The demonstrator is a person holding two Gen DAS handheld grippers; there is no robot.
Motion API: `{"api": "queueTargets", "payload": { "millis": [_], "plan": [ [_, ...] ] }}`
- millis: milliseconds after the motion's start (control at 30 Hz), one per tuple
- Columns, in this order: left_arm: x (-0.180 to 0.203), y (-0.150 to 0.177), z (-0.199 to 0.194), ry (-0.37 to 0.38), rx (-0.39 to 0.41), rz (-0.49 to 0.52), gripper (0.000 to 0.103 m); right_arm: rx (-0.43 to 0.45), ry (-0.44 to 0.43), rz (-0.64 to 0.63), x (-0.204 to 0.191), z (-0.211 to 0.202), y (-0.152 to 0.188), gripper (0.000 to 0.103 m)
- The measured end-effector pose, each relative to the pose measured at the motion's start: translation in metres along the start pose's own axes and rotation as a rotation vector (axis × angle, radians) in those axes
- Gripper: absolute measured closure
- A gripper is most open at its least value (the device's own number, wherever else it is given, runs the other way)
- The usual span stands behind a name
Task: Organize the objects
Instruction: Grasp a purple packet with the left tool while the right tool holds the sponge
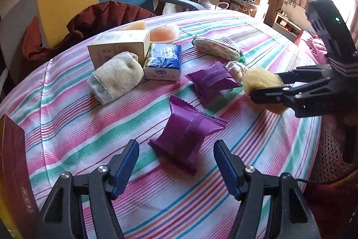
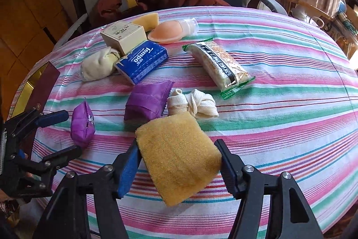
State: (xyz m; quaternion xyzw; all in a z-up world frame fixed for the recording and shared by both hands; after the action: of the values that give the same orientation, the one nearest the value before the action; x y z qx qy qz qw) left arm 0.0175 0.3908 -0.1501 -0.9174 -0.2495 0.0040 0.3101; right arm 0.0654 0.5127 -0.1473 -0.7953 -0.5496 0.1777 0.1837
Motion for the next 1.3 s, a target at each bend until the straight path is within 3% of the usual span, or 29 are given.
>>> {"api": "queueTargets", "payload": {
  "millis": [133,200,367,433,467,767,900,1000,1100,1167,1233,1300],
  "plan": [
    [0.004,-0.005,0.005,0.087,0.048,-0.078,0.040,0.000,-0.005,0.013,0.003,0.000,-0.001,0.037],
    [0.006,-0.003,0.008,0.082,0.057,-0.061,0.055,-0.002,-0.005,0.019,0.005,0.001,-0.001,0.037],
    [0.007,0.003,0.007,0.081,0.096,-0.051,0.058,0.004,-0.008,0.016,0.004,0.000,-0.002,0.037],
    [0.003,0.004,0.005,0.076,0.107,-0.070,0.072,0.007,-0.007,0.010,0.003,0.000,-0.002,0.037],
    [0.002,0.006,0.004,0.071,0.111,-0.079,0.074,0.006,-0.007,0.009,0.003,0.000,-0.003,0.037],
    [0.003,0.015,-0.007,0.044,0.144,-0.067,0.074,-0.002,0.007,0.013,0.006,0.002,-0.002,0.037],
    [-0.001,0.002,-0.007,-0.050,0.137,-0.016,0.045,-0.001,0.006,0.016,0.007,0.002,-0.002,0.037],
    [0.009,-0.010,-0.008,-0.047,0.139,0.081,0.022,-0.001,0.002,0.023,0.008,0.002,-0.003,0.036],
    [0.017,-0.021,0.003,-0.091,0.116,0.188,0.022,0.001,0.003,0.030,0.010,0.002,-0.004,0.036],
    [0.014,-0.022,0.012,-0.088,0.096,0.184,0.024,0.005,0.001,0.034,0.010,0.002,-0.005,0.036],
    [0.009,-0.017,0.021,-0.019,0.073,0.101,0.051,0.008,0.000,0.038,0.011,0.001,-0.006,0.036],
    [0.003,-0.014,0.020,0.019,0.088,0.041,0.055,0.011,-0.002,0.041,0.011,0.001,-0.007,0.036]
  ]
}}
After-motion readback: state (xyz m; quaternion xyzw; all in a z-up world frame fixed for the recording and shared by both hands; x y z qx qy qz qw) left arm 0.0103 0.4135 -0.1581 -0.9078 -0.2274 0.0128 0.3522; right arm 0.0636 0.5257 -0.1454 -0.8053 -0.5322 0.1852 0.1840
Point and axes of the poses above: each gripper's, at about its wrist camera, not at the fingertips, and z roughly the way its jaws point, x to its right, y to its underside, the point moved 10 cm from there along z, roughly the way its jaws point, and after that the axes turned 5 degrees about y, right-handed, at the moved point
